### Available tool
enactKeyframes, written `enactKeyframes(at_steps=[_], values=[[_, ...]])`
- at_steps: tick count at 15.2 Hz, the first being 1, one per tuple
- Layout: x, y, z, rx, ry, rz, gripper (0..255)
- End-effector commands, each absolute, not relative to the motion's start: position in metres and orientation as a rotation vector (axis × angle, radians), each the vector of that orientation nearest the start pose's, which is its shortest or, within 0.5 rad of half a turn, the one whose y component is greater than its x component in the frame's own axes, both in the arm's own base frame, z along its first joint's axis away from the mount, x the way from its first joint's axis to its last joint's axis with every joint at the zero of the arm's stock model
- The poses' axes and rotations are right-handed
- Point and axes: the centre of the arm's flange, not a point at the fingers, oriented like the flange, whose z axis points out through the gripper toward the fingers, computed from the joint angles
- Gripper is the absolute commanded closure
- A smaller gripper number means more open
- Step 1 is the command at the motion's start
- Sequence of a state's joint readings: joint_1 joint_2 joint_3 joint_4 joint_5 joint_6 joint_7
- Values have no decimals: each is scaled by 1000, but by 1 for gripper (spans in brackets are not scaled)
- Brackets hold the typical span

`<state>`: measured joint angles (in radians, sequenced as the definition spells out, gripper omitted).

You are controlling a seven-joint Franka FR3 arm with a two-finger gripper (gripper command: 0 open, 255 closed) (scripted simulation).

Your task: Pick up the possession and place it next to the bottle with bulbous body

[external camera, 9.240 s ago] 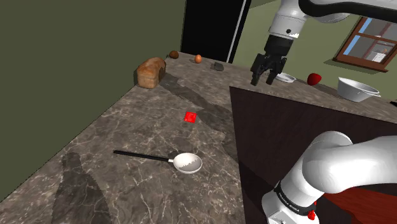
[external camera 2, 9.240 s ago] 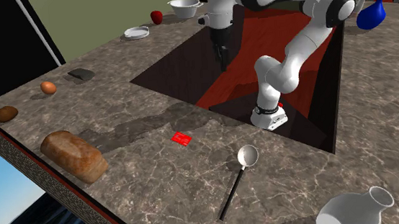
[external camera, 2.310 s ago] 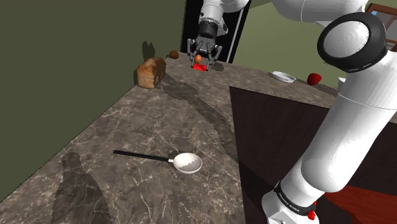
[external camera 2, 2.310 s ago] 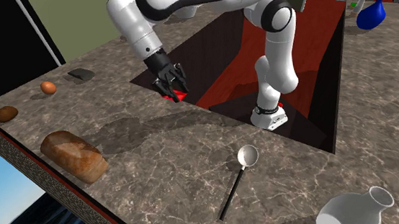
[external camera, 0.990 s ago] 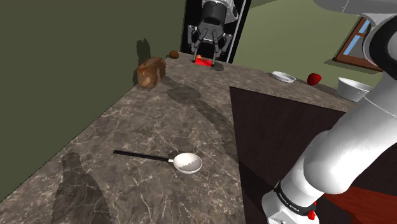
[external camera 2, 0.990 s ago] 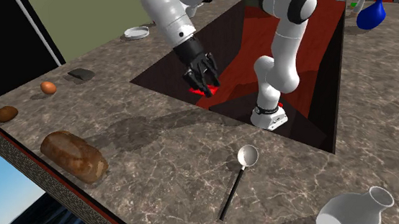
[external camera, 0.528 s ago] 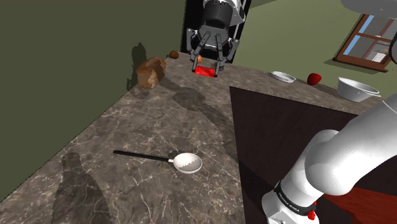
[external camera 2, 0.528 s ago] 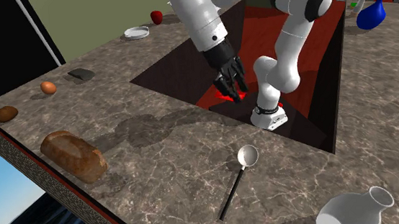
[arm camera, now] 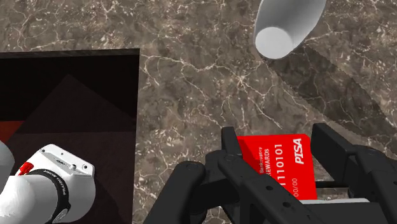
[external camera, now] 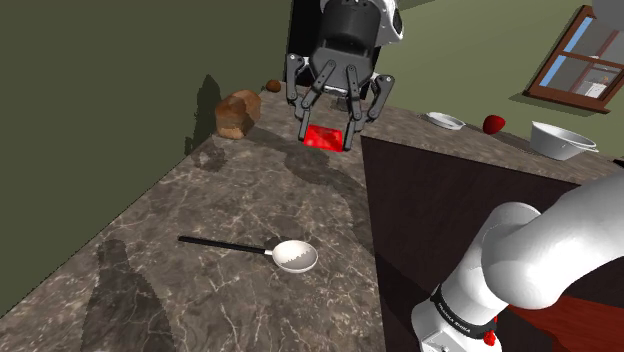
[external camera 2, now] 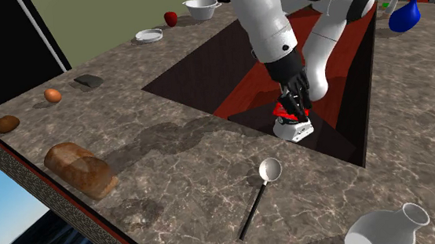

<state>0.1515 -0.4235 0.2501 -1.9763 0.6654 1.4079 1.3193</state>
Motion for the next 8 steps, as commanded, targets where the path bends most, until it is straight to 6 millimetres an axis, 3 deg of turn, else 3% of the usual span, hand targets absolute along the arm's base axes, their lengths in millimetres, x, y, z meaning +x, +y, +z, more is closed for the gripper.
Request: enactKeyframes(at_steps=[1, 8], values=[[317, 266, 636, -2517, 1201, 751, 255], [253, 332, 636, -2517, 1201, 751, 255]])
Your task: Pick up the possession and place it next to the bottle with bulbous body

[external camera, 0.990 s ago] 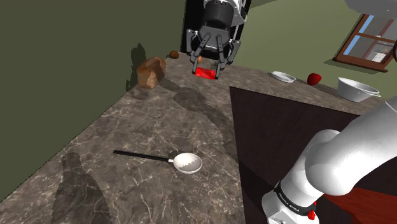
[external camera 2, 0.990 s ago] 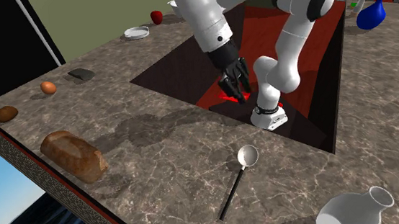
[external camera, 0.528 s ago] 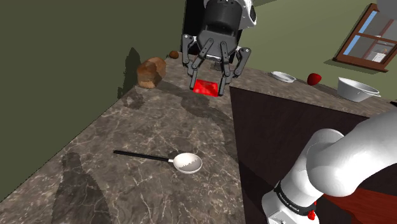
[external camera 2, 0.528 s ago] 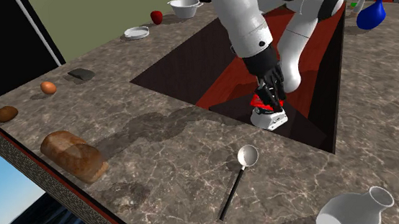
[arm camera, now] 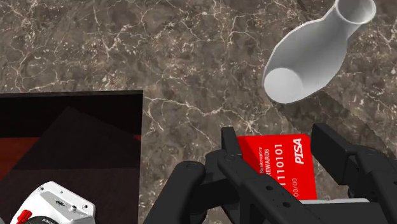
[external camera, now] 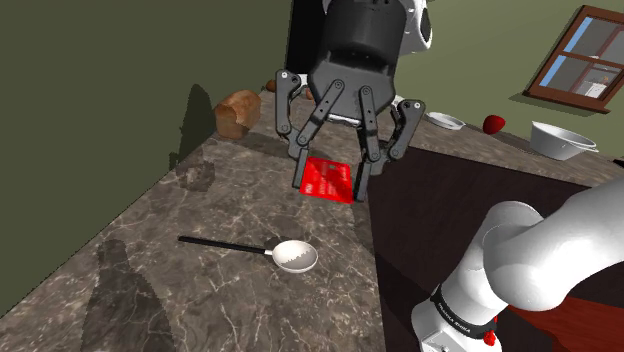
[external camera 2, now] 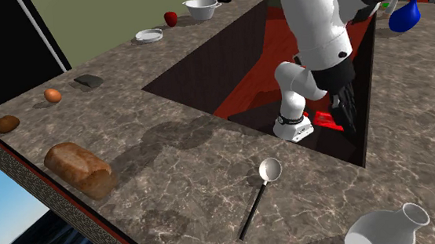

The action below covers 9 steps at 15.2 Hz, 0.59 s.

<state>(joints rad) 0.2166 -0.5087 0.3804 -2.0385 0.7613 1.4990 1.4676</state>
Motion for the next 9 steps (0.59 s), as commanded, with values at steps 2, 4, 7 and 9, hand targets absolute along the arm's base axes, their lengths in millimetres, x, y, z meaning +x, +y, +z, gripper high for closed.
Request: enactKeyframes(at_steps=[2, 4, 7, 9], values=[[234, 350, 636, -2517, 1201, 751, 255], [215, 369, 636, -2517, 1201, 751, 255], [188, 397, 636, -2517, 1201, 751, 255], [169, 416, 637, -2517, 1201, 751, 255]])
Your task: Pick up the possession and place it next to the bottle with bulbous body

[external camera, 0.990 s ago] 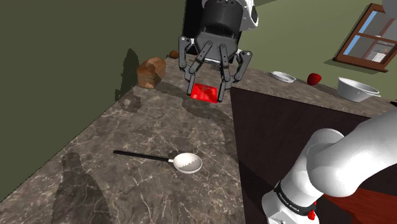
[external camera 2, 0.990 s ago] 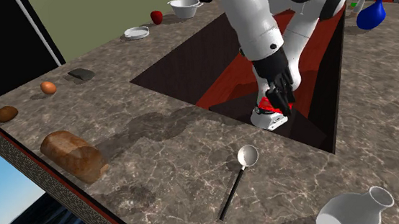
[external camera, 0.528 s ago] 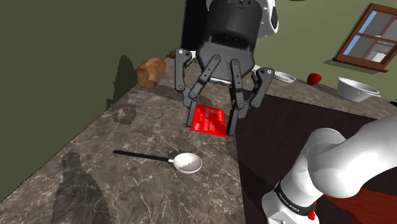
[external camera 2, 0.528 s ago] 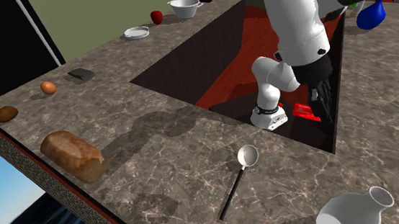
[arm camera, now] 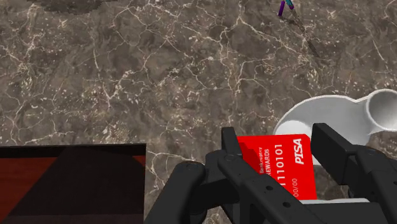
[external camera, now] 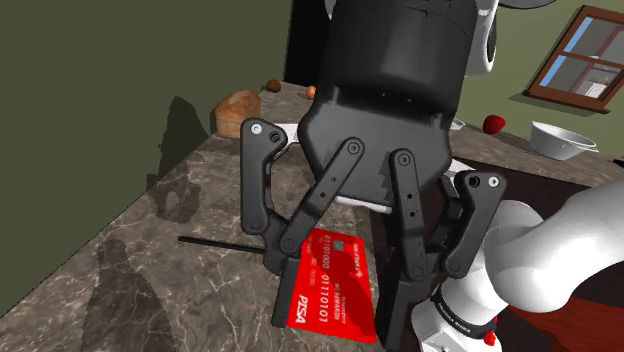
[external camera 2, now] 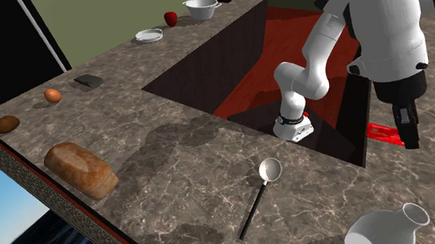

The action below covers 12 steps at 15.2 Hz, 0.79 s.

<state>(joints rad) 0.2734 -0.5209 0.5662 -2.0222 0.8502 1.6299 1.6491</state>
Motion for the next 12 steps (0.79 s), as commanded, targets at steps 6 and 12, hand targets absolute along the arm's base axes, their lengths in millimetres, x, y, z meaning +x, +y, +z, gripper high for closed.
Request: enactKeyframes(at_steps=[6, 12], values=[[163, 423, 610, -2517, 1201, 751, 255], [163, 423, 578, -2517, 1201, 751, 255]])
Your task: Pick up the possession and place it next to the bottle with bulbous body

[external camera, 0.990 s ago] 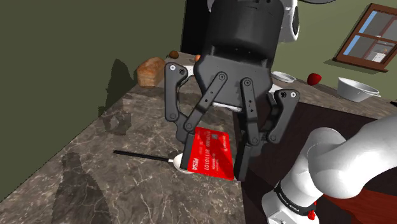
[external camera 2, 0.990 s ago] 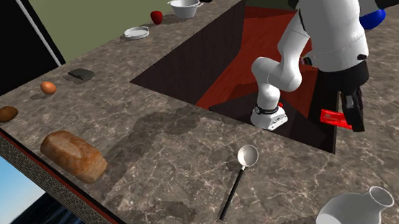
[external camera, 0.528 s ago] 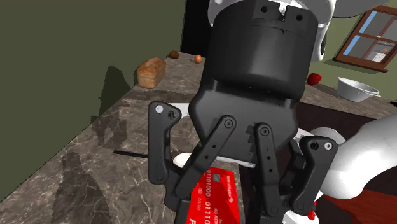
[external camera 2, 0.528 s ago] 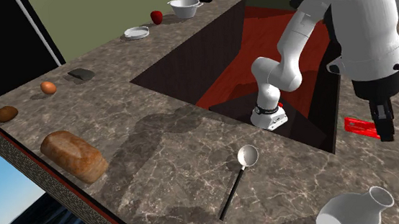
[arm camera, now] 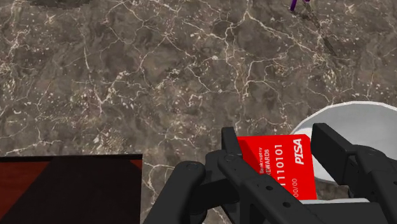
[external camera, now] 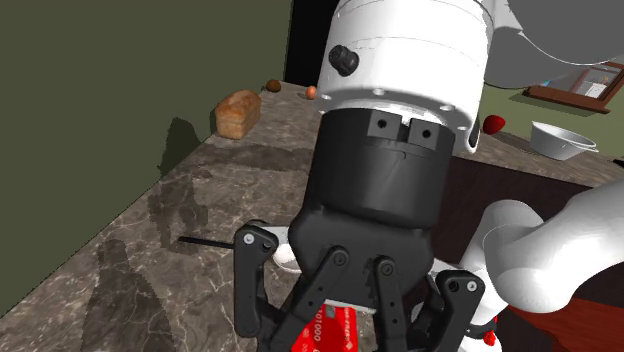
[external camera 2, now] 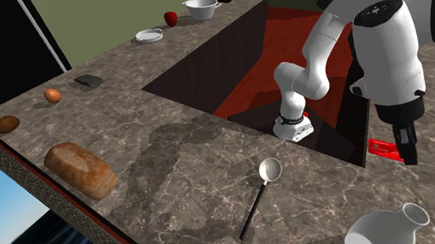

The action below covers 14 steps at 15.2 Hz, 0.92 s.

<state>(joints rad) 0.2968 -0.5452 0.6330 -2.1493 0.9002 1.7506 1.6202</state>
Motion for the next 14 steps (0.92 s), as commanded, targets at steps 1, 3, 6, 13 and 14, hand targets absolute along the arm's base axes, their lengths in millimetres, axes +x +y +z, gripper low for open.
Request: enactKeyframes(at_steps=[1, 3, 6, 13, 14], values=[[163, 423, 573, -2517, 1201, 751, 255], [163, 423, 563, -2517, 1201, 751, 255], [163, 423, 547, -2517, 1201, 751, 255], [163, 423, 510, -2517, 1201, 751, 255], [163, 423, 505, -2517, 1201, 751, 255]])
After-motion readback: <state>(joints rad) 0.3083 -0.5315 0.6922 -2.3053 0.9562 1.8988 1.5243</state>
